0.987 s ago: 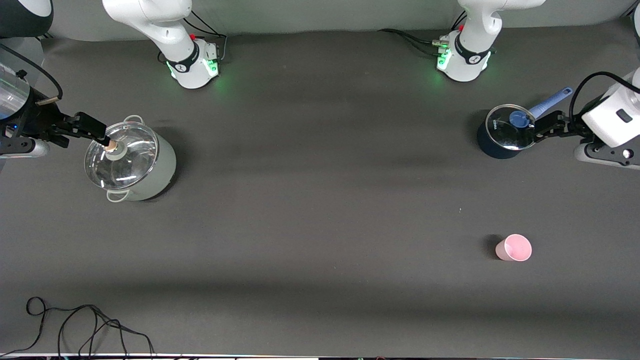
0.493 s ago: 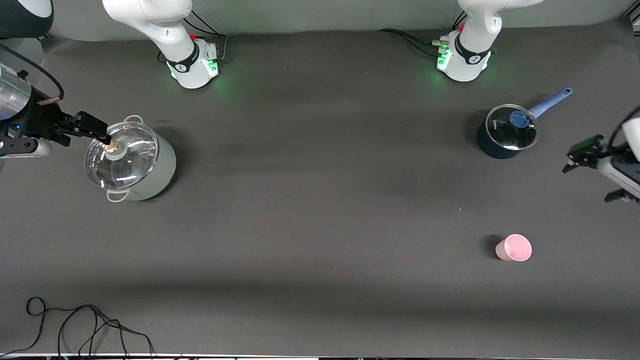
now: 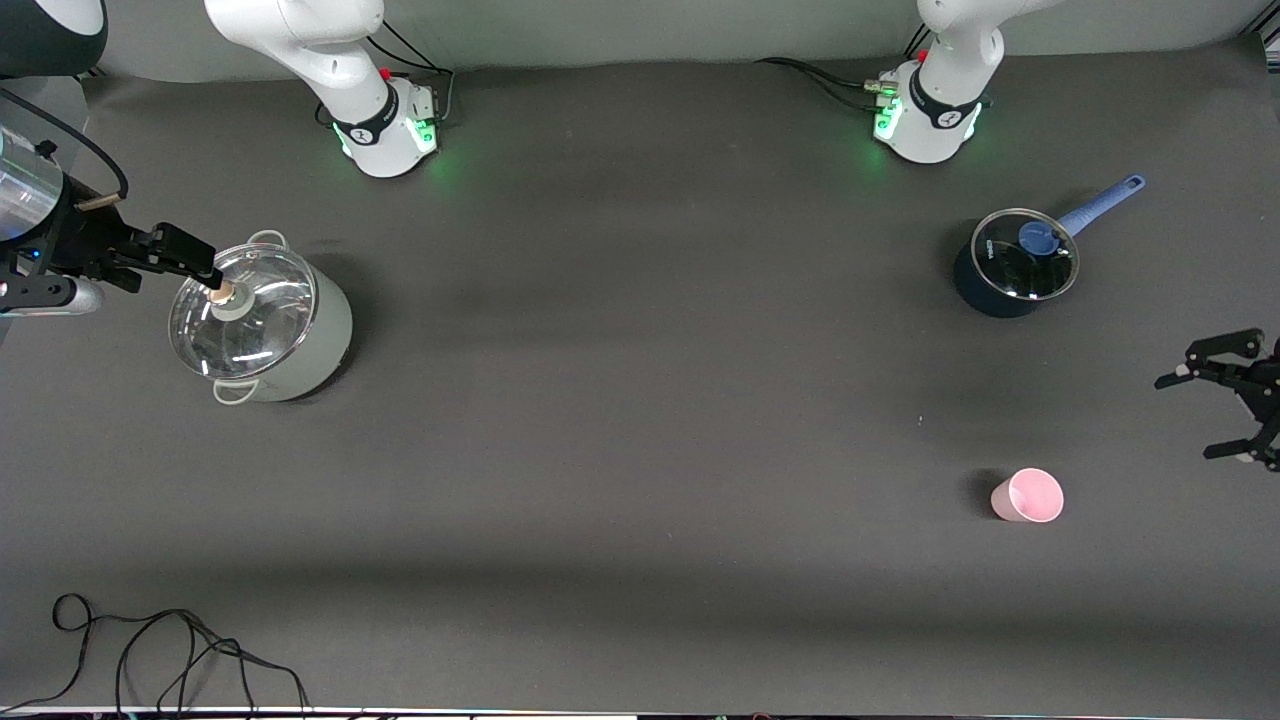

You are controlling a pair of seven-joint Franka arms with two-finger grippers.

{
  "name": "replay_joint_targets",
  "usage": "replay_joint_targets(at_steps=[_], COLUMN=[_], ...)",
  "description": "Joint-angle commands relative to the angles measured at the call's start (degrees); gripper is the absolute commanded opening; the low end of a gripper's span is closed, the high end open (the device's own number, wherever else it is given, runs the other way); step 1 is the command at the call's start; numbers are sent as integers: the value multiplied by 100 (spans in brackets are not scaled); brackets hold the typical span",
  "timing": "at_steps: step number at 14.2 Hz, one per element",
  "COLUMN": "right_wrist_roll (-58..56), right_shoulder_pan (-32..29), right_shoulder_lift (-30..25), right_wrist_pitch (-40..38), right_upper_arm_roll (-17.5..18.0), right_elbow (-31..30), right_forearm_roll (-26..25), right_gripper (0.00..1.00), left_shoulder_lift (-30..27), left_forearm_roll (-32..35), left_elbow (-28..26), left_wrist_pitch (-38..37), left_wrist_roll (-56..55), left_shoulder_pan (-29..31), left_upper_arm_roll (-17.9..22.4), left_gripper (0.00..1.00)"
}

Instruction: Transfer pink cup from left to right arm

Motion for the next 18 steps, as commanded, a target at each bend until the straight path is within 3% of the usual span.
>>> replay_joint_targets(at_steps=[1, 7, 12, 18], right_wrist_roll=[-71, 8, -53, 8], right_shoulder_pan=[-70, -70, -26, -26], right_shoulder_lift=[4, 101, 127, 189], right_wrist_pitch=[-3, -169, -872, -767], right_upper_arm_roll=[16, 16, 43, 43], right_elbow=[92, 540, 831, 857], right_forearm_roll=[75, 40, -188, -84], right_gripper=[100, 100, 100, 100], left_shoulder_lift=[730, 1777, 2278, 2867], left_forearm_roll=[-719, -2143, -2697, -3980], left_elbow=[176, -87, -211, -317], left_wrist_pitch=[-36, 43, 131, 280], left_wrist_roll=[1199, 3617, 4585, 6045], left_shoulder_pan=[410, 824, 851, 903], left_upper_arm_roll=[-51, -51, -51, -60], left_gripper=[100, 100, 100, 100])
